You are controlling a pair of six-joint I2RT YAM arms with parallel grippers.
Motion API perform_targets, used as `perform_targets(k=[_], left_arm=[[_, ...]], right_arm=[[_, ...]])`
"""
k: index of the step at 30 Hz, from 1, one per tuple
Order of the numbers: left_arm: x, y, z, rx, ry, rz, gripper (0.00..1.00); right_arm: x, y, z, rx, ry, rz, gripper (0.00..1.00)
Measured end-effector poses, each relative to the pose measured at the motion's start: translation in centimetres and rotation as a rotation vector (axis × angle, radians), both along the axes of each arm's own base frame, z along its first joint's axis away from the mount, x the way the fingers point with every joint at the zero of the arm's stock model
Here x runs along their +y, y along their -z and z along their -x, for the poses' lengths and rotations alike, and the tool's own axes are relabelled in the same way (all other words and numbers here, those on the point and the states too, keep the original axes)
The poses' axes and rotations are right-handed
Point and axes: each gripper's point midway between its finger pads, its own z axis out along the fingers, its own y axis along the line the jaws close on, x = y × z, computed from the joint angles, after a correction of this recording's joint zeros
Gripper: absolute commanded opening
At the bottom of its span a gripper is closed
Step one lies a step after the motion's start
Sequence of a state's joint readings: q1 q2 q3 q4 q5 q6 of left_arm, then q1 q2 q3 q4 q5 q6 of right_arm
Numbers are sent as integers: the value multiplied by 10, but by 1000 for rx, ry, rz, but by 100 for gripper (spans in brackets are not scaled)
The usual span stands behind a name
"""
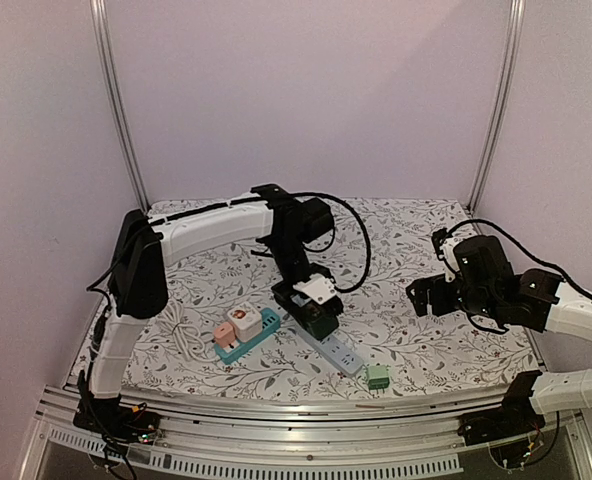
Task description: Insert the plug
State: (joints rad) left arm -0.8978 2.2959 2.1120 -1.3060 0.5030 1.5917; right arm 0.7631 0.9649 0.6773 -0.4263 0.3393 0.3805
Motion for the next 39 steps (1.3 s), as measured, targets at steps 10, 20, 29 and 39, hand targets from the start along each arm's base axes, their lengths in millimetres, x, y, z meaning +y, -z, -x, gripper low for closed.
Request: perform_targets(k=[10,20,29,39], left_arm=[[-4,12,-2,-25,-10,-36,0],[-3,26,-6,-37,-13,-69,0],[-6,26,-8,-50,-16,-65,0],[-6,26,-8,-57,-19,-74,0]], right_arm=[[-1,2,0,2,3,5,99],[-2,4,1,6,2,9,99],[-2,5,1,7,1,11,99],[-1,6,1,11,1,15,99]])
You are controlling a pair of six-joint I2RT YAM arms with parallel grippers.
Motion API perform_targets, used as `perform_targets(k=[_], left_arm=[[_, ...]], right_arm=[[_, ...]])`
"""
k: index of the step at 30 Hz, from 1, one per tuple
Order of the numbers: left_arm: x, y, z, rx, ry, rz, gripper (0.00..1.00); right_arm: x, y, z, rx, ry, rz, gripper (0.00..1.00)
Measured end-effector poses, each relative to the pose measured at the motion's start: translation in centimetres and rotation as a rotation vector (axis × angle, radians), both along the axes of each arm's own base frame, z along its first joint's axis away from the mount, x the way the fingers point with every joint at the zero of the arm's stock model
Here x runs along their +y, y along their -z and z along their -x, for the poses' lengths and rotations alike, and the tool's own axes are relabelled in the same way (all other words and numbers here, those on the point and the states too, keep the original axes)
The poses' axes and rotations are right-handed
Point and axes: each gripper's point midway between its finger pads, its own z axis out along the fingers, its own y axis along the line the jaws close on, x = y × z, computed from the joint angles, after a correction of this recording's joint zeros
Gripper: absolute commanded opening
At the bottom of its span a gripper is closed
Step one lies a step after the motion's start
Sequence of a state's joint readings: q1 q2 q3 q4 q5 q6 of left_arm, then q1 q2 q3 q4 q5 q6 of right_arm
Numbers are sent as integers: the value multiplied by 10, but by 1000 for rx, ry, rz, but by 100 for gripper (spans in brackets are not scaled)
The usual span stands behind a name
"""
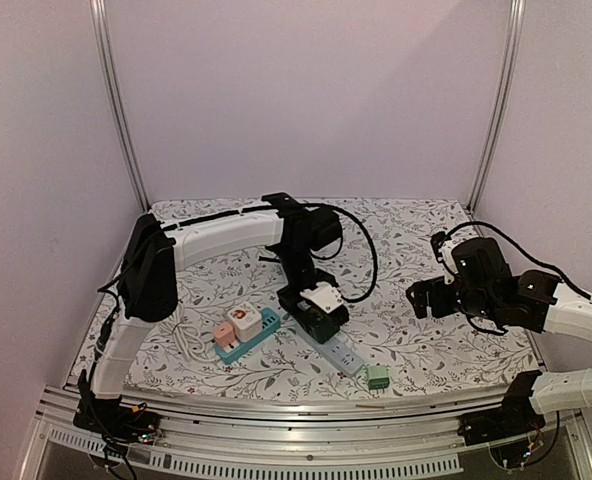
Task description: Insert the plug
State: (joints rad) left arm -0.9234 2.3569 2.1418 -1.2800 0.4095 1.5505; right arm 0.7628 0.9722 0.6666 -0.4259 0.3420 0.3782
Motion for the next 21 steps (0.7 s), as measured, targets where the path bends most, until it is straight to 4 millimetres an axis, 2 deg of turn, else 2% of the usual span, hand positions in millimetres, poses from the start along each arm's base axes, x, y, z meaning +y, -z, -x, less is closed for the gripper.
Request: perform_targets(k=[21], left_arm=[[1,2,7,-14,-4,-44,0]], right_arm=[[1,4,-1,10,-4,16,99]])
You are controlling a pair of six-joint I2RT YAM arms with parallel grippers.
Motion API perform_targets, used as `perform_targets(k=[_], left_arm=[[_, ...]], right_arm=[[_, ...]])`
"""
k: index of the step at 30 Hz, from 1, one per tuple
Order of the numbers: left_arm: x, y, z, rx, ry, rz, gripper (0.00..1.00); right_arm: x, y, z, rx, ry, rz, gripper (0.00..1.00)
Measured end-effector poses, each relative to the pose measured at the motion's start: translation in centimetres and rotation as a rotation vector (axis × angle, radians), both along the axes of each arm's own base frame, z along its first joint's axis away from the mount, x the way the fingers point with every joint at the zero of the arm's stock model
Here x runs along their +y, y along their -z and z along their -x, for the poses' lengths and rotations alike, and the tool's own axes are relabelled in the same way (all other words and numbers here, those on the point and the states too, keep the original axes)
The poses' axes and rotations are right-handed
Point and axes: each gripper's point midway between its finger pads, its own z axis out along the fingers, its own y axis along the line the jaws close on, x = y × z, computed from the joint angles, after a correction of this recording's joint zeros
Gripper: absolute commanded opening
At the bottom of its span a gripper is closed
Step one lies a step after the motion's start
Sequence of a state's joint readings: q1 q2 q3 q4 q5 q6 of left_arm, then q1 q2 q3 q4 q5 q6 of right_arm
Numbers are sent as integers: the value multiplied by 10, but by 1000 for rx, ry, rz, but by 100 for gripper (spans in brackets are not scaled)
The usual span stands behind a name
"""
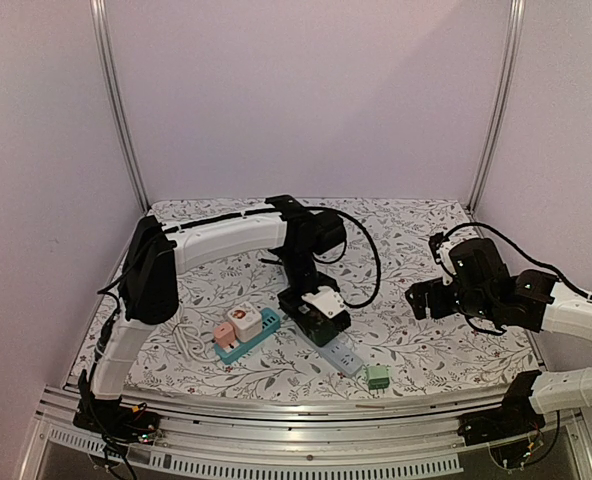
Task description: Insert the plug
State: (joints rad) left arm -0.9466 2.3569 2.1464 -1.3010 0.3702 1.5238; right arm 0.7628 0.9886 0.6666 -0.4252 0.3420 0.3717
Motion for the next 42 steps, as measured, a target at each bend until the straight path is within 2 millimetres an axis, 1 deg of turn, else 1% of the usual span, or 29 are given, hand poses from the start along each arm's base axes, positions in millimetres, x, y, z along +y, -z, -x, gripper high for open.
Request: perform_targets(k=[18,24,42], left_arm=[[-5,1,1,-42,-18,-47,0],[-6,5,0,-35,-46,-73,0],[-8,7,-2,-50,-58,-109,0]], right_arm=[[1,2,-1,3,-7,7,99],[2,3,-1,7,-12,9,99],[3,4,0,9,-16,8,99]])
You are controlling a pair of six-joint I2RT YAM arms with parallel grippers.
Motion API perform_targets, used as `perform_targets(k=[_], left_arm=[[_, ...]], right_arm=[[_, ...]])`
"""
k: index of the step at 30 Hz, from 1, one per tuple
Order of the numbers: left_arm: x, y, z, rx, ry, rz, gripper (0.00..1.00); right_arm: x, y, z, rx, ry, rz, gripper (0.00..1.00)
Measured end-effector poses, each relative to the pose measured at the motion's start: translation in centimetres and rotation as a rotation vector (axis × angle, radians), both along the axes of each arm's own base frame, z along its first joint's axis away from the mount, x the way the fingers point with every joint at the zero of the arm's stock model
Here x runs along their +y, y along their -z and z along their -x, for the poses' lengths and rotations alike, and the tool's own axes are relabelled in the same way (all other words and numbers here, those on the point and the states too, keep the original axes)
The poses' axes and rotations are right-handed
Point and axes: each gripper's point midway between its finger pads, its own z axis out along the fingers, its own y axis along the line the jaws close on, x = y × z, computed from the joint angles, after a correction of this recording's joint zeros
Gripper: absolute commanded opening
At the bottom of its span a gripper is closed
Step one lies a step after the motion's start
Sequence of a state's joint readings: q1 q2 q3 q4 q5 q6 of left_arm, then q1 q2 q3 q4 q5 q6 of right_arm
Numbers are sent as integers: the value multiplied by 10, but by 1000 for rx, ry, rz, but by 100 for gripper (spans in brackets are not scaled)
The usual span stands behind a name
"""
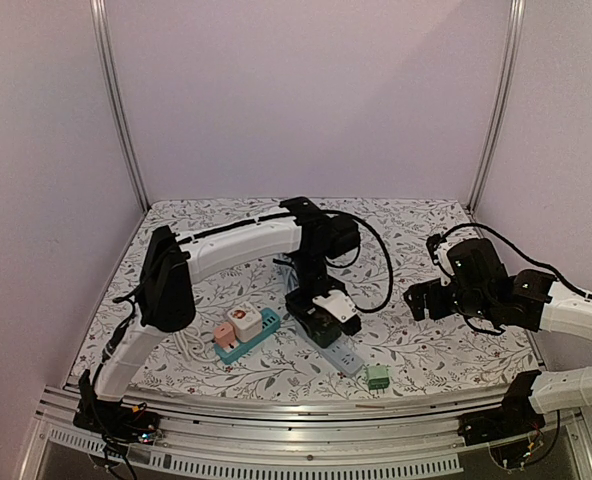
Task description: Insert the plug
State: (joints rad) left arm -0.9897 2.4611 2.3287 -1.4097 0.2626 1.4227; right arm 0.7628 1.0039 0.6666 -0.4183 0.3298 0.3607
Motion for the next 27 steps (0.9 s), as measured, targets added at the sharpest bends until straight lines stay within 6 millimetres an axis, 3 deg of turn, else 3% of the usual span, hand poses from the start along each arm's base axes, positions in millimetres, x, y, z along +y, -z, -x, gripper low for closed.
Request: perform_targets(k=[9,27], left_arm=[[-5,13,1,-31,7,-46,0],[-5,14,1,-42,6,-59,0]], right_arm=[[1,2,0,7,-2,4,99],[2,1,0,3,-9,-2,99]])
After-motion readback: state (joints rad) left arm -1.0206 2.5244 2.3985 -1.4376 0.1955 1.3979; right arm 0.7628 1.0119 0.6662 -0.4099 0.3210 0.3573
